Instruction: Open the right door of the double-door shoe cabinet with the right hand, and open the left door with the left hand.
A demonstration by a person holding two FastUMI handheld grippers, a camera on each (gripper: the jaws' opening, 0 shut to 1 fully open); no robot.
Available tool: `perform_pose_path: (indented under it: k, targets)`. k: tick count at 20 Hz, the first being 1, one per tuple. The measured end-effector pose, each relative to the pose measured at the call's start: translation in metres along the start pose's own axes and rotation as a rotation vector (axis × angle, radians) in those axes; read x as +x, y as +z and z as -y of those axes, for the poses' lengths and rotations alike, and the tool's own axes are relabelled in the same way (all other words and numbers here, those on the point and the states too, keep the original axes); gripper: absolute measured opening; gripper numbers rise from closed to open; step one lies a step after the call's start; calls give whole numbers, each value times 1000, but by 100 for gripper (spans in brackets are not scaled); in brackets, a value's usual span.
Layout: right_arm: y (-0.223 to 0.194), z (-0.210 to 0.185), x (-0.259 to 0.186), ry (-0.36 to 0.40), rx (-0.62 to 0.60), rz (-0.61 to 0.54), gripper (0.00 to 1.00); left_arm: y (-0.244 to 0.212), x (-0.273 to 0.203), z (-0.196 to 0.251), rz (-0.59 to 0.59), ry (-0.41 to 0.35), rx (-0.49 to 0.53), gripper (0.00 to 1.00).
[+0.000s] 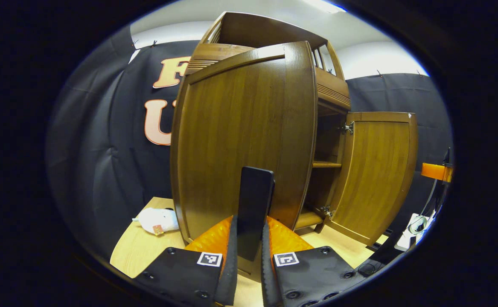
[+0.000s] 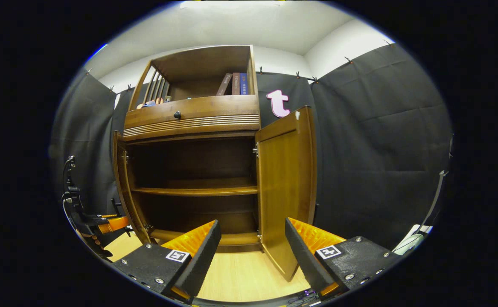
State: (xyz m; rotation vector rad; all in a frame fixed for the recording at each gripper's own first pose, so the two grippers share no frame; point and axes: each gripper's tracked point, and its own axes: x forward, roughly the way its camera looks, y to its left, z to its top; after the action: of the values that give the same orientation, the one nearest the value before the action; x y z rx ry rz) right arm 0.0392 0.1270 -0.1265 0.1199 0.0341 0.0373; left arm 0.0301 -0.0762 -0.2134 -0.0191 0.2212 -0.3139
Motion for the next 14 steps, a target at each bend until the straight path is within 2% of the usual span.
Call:
perform_pose_path:
  k: [4,5,7,10,11,12,14]
  targets:
    - [0,-25,4,41,-1,1,93,-3,-23,-25,-2,38,3,30]
    - [0,-30,4,52,1,0,93,0,-30,-33,6,53,22,22]
    - [-1,-42,5,73,5,-2,93,2,-40,-46,6,73,60,21]
    - [-2,-59,6,102,6,-6,93,4,-51,-65,5,94,32,22]
    - [-2,-64,6,110,5,-8,93,3,-57,-77,2,122,28,21]
    - [-2,-69,6,117,4,-8,93,4,-59,-87,15,132,39,13]
    - [-3,-79,7,135,3,-9,92,6,-66,-103,14,145,47,12]
